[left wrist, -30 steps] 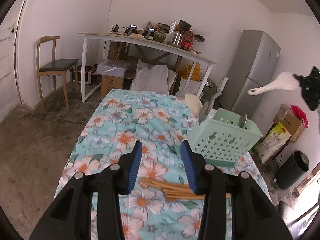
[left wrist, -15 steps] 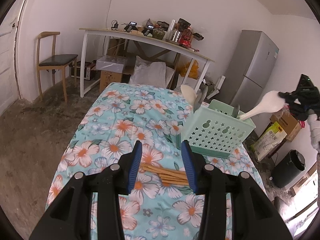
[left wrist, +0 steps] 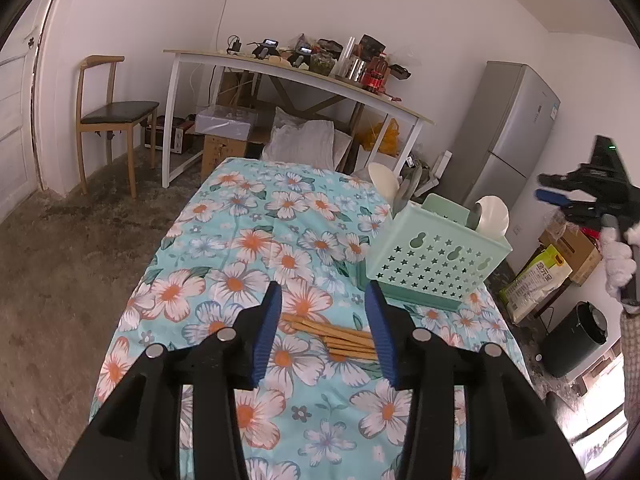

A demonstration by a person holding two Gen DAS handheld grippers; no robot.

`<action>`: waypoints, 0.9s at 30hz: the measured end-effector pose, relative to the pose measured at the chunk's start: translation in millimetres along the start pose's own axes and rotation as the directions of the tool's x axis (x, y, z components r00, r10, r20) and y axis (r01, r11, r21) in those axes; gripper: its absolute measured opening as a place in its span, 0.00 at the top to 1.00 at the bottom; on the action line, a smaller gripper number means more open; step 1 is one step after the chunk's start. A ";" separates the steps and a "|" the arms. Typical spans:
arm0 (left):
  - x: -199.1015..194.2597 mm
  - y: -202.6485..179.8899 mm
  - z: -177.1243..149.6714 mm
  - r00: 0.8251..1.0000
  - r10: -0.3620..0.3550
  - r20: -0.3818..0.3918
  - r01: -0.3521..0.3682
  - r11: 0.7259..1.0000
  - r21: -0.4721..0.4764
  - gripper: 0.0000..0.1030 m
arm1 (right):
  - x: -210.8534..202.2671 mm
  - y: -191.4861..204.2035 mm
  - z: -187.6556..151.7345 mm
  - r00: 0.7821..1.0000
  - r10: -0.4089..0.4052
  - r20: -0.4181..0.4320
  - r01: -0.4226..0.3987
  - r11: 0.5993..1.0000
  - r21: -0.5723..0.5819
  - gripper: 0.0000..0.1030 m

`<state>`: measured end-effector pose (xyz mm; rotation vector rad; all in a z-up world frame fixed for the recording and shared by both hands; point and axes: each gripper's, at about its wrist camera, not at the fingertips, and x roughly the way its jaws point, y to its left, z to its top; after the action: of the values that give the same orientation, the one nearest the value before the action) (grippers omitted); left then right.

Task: Organize utensils
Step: 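Reach the left tool to the wooden chopsticks and close on the bundle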

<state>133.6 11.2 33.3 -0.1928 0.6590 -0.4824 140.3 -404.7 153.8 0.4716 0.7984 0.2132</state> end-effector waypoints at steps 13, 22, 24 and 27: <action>32.3 1.2 -27.0 0.989 -0.019 -0.144 0.015 0.999 -0.028 0.56 | 53.6 13.1 -186.8 0.962 -0.272 -0.015 0.264 0.946 -0.189 0.08; 77.1 -16.6 -45.2 0.959 -0.083 -0.272 0.066 0.995 -0.072 0.55 | 111.9 -1.9 -253.3 0.885 -0.458 -0.084 0.427 0.870 -0.244 0.08; 84.3 -20.1 -46.4 0.952 -0.107 -0.286 0.082 0.992 -0.098 0.55 | 110.7 0.2 -257.0 0.884 -0.465 -0.060 0.434 0.860 -0.269 0.08; 93.7 -22.4 -45.3 0.942 -0.150 -0.299 0.104 0.981 -0.165 0.55 | 107.4 -6.3 -259.9 0.901 -0.432 -0.044 0.409 0.878 -0.249 0.08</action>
<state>161.1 -55.0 -45.4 -0.3038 0.9963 -0.5956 24.0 -287.5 -74.0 0.0549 0.9406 -0.0775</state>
